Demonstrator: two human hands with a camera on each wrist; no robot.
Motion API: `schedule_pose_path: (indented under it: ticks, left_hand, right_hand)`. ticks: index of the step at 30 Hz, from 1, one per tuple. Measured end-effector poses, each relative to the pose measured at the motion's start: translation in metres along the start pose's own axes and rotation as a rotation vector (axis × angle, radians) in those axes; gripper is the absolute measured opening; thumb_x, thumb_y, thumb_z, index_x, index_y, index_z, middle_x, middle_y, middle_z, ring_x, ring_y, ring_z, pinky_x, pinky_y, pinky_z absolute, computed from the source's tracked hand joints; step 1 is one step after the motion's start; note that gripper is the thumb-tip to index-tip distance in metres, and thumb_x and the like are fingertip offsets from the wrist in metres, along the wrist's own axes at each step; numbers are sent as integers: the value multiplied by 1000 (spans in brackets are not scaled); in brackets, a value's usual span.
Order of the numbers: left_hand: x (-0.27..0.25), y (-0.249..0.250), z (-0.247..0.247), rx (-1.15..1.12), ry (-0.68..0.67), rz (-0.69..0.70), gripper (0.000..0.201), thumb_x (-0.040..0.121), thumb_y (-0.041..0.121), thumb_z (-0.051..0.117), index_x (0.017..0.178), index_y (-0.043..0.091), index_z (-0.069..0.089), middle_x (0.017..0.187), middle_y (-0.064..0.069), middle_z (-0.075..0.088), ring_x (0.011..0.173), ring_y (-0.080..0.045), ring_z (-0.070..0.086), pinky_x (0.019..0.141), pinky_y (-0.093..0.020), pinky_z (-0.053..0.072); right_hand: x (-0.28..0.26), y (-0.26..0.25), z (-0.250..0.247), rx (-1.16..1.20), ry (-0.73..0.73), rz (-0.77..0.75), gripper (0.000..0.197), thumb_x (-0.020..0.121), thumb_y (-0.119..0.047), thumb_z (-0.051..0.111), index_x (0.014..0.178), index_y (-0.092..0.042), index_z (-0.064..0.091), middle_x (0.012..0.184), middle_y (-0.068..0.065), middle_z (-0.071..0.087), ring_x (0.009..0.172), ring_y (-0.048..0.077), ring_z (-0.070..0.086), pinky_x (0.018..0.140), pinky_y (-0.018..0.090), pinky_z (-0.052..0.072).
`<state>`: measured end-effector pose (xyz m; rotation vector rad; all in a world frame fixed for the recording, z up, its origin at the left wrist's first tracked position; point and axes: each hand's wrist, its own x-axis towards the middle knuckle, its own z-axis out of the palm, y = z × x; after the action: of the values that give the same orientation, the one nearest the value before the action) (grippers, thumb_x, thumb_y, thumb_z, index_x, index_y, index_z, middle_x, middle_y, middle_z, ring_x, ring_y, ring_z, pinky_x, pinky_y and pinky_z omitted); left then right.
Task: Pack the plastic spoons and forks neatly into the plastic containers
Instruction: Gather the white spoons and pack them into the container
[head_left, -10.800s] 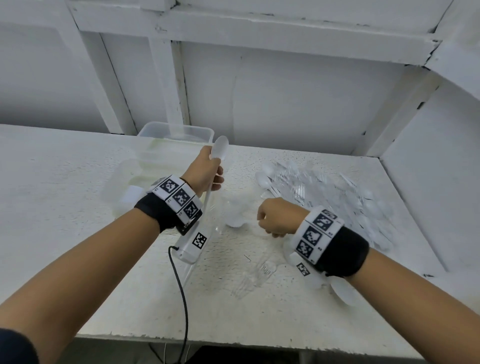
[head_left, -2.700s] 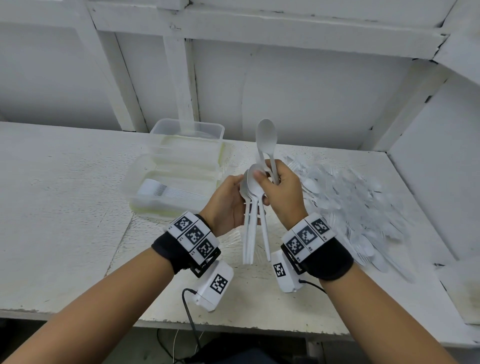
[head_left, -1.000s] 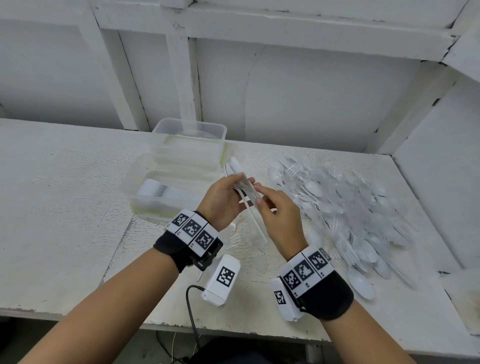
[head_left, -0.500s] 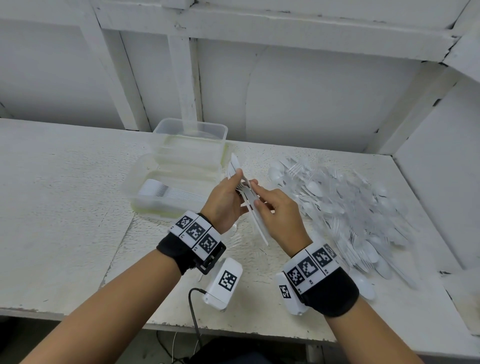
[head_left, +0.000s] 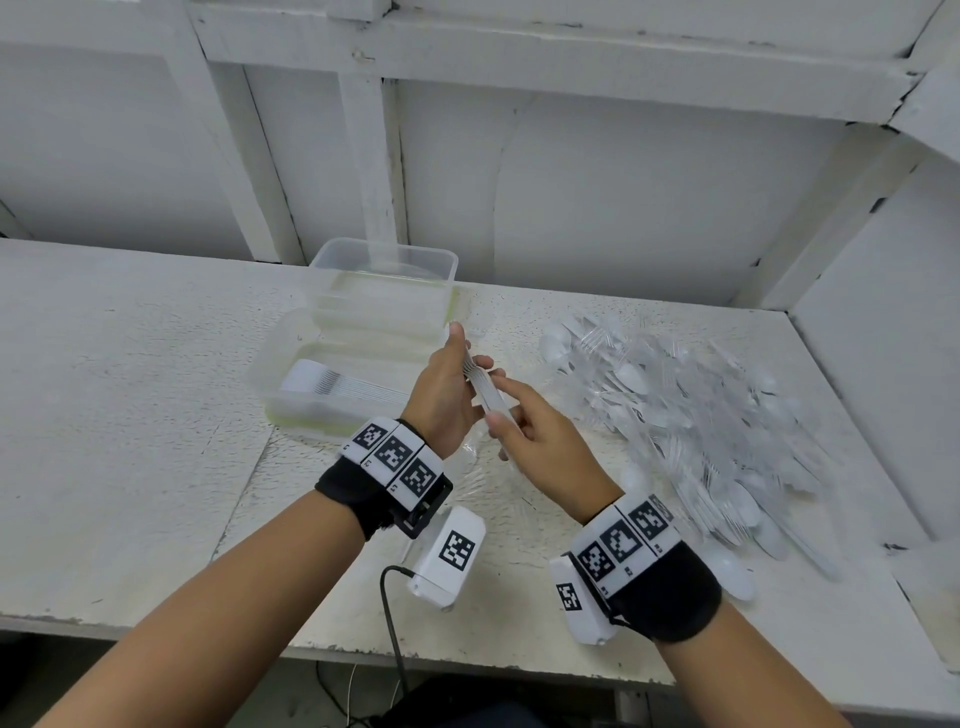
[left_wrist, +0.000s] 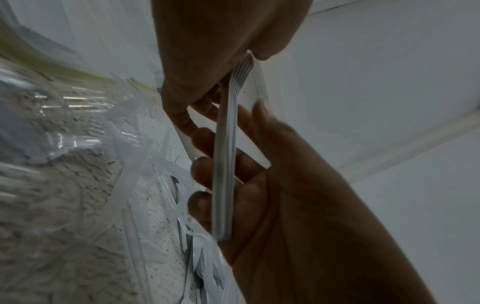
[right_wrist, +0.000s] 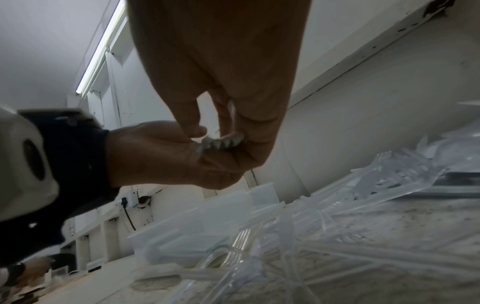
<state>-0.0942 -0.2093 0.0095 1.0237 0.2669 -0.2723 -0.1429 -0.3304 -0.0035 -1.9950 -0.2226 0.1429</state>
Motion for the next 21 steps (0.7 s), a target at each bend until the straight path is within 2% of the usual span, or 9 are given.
schedule_pose_path:
  ticks: [2,3,7,11,13,15,17,19,21]
  left_hand:
    - [1,-1,2,73,25,39,42,96,51,33,115,14,37,90,-1,48,81,-17,53,70,-35,50]
    - [1,-1,3,116,32,58,44,96,51,31,119,14,35,96,-2,48,83,-16,52,69,-33,49]
    - [1,3,-2,244,8,87,42,98,46,30,126,15,31,106,-1,53,95,-19,54,85,-40,49]
    - [1,13,-15,261,-17,66,32,100,42,31,121,18,36,97,-2,64,87,-18,59,80,-37,47]
    - [1,16,-21,253,-27,50,30,100,39,32,118,15,36,95,-5,64,86,-18,61,80,-37,48]
    - [0,18,-27,252,-26,52,29,100,38,33,115,13,36,95,-7,62,85,-19,61,82,-38,48]
    - [-1,18,-32,220,-8,55,26,100,36,34,111,13,36,95,-9,60,83,-20,61,81,-37,49]
    - [-3,19,-35,169,-4,61,22,101,35,34,103,14,36,97,-12,60,84,-23,62,83,-40,49]
    - [-5,22,-39,145,-2,73,20,101,34,33,96,16,36,97,-13,60,87,-25,63,88,-44,49]
  right_hand:
    - [2,0,3,-52,-18,7,52,93,-25,54,141,-28,33,110,-6,56,89,2,55,70,7,39]
    - [3,0,4,-83,-22,5,54,94,-22,54,142,-28,31,111,-5,55,92,5,55,69,5,37]
    - [5,2,-1,-150,-8,-15,46,96,-18,49,139,-28,35,82,-15,52,71,-1,52,63,9,37]
    - [8,0,-8,-206,-21,-45,43,96,-16,48,136,-27,39,85,-17,51,75,-8,49,64,3,38]
    - [12,-1,-8,-218,-46,-56,42,95,-14,50,135,-25,40,81,-20,49,70,-11,50,63,3,38]
    - [16,-2,-4,-258,-55,-60,41,95,-19,52,134,-25,41,78,-20,46,66,-8,48,65,8,37]
    - [21,-6,3,-340,-32,-81,39,94,-27,52,132,-24,42,78,-20,46,67,-3,46,68,19,36]
    - [27,-12,12,-407,5,-125,37,95,-28,50,131,-21,43,90,-12,55,75,5,49,69,23,37]
    - [33,-19,21,-426,26,-171,36,96,-22,49,131,-18,44,110,0,60,93,14,55,77,26,42]
